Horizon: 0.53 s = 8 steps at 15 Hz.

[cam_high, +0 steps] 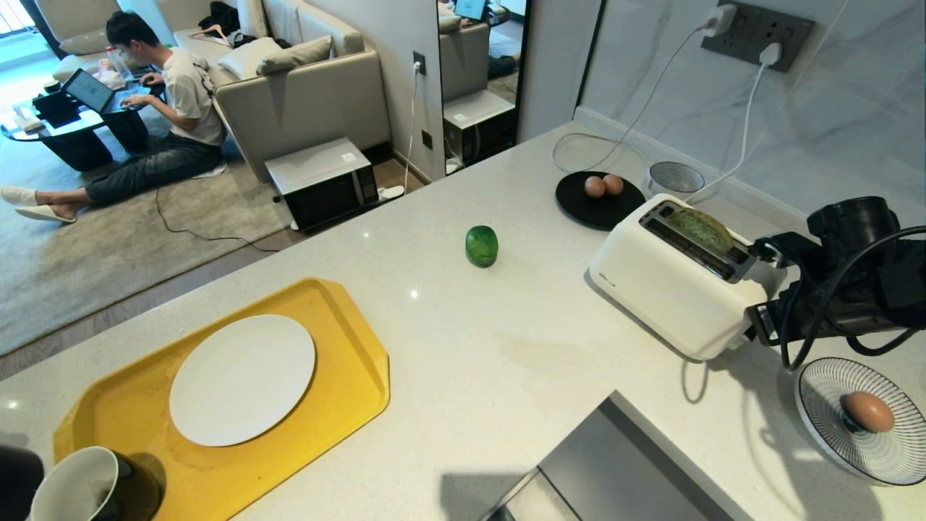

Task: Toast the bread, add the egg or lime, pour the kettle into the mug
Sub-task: Use a bread toaster

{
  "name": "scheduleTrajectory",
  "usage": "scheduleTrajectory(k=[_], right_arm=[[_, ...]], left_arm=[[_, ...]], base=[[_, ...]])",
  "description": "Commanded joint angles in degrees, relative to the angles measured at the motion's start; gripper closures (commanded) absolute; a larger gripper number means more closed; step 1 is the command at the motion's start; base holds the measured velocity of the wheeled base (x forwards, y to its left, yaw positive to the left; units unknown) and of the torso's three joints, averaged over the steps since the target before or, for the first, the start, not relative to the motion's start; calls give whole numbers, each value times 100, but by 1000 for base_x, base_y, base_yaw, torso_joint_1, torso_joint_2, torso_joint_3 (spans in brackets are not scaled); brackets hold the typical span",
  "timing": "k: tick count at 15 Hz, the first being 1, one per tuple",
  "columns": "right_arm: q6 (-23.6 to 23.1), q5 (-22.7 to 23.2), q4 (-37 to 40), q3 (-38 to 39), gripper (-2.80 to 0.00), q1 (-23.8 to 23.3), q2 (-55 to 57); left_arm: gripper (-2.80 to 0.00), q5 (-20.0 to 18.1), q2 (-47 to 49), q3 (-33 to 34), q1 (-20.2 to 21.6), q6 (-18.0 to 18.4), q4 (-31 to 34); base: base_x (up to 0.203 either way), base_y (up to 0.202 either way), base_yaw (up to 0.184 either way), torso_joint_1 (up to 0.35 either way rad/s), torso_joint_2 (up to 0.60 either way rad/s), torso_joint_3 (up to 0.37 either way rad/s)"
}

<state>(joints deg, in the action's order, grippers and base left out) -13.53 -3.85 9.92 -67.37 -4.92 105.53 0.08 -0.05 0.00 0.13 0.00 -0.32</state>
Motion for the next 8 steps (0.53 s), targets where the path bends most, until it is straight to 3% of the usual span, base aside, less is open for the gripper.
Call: scheduleTrajectory(k=[1, 8], right_arm=[[-9, -1, 10, 4, 0, 0, 2], [-9, -1, 10, 4, 0, 0, 2]], left_arm=[[0, 9, -4, 9, 4, 0, -3], [0, 1, -4, 9, 4, 0, -3]], base=[[0, 0, 0, 0, 0, 0], [0, 0, 0, 0, 0, 0]])
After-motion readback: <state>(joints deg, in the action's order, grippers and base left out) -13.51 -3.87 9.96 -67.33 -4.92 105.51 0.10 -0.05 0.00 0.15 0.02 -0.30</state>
